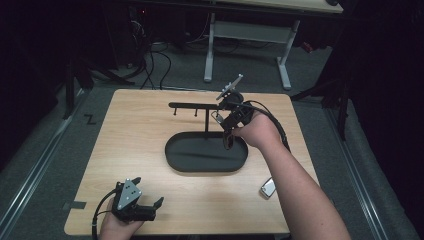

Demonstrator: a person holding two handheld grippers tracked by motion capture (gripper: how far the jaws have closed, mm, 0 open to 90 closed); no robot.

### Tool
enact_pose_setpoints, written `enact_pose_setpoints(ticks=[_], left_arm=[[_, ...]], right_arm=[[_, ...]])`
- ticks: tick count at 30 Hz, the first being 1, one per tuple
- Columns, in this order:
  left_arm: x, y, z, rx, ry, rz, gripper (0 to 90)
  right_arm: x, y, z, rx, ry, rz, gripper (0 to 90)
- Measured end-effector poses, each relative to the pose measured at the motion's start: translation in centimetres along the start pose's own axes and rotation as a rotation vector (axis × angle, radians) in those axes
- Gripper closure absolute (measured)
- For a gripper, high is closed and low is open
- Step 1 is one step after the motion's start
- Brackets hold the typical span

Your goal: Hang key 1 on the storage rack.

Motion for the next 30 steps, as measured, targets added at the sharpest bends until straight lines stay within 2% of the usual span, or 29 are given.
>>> enact_pose_setpoints(ticks=[3,5,13,17,23,25,26,27,30], left_arm=[[0.0,0.0,0.0,0.000,0.000,0.001,0.2],[0.0,0.0,0.0,0.000,0.000,0.001,0.1],[0.1,0.0,0.0,-0.002,-0.003,0.001,0.2],[0.1,0.0,0.0,-0.003,-0.002,0.000,0.2],[0.0,0.0,0.0,0.001,0.001,0.004,0.2],[0.0,0.0,0.0,0.001,0.001,0.006,0.2],[0.0,0.0,0.0,0.000,0.001,0.007,0.2],[0.0,0.1,0.0,-0.001,0.001,0.006,0.3],[0.0,0.0,0.1,0.006,0.004,0.011,0.3]], right_arm=[[0.0,-0.1,-0.1,0.007,0.020,0.010,80.4],[-0.2,0.0,-0.1,0.005,0.004,0.017,80.4],[-0.3,1.4,0.2,0.035,0.032,0.036,80.5],[-0.7,1.9,0.2,0.032,0.024,0.046,80.4],[-0.8,2.7,0.1,0.020,0.051,0.068,80.3],[-0.9,2.9,-0.1,0.014,0.044,0.074,80.2],[-0.9,3.0,-0.1,0.017,0.064,0.074,80.2],[-1.0,3.1,-0.2,0.016,0.051,0.076,80.2],[-1.0,3.4,-0.3,0.022,0.062,0.075,80.1]])
Point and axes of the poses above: each handheld gripper's, and its own axes: y roughly forward along the jaws, z roughly out of its underside, x roughly to its left, the point moved 6 cm from there along y, roughly forward along the jaws, and after that the axes turned 2 degrees about z, right-handed, at the moved point
